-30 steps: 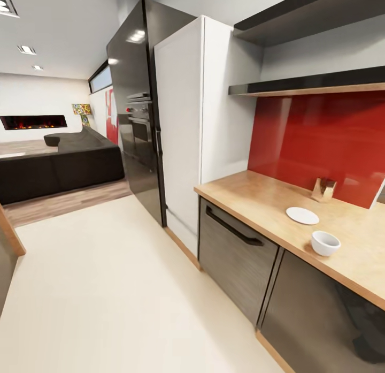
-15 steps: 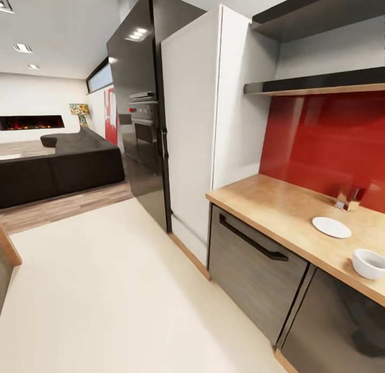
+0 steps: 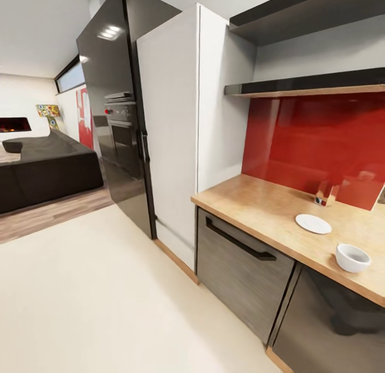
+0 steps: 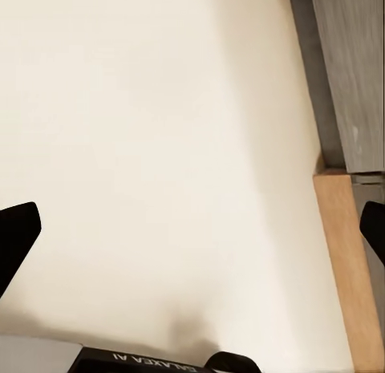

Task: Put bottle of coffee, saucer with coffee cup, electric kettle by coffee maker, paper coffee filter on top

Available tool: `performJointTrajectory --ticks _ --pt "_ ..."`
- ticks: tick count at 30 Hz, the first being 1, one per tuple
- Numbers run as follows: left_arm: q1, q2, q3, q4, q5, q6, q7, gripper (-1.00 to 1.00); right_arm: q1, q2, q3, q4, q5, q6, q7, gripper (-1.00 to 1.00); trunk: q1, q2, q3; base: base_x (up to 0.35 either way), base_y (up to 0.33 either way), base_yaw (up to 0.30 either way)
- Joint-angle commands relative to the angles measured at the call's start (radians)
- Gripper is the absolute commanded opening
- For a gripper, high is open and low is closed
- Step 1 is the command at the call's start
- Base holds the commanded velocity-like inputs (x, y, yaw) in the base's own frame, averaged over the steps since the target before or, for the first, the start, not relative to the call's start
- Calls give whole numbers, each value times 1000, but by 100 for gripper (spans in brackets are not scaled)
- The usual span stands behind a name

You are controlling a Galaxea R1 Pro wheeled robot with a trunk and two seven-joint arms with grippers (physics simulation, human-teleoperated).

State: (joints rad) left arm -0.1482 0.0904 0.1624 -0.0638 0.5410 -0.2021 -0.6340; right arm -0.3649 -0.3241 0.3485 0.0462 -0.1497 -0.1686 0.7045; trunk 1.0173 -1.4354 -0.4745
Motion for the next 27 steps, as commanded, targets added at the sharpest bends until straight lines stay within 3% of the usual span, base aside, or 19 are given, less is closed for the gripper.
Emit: performJointTrajectory --ticks 1,27 --pt "-1 0 8 1 -7 -3 -4 100 -2 0 9 4 -10 -6 4 100 0 -1 -1 5 4 -270" --pt "-1 0 7 1 -7 -3 -4 100 -2 0 9 4 -10 -6 4 100 0 -1 13 1 1 -271"
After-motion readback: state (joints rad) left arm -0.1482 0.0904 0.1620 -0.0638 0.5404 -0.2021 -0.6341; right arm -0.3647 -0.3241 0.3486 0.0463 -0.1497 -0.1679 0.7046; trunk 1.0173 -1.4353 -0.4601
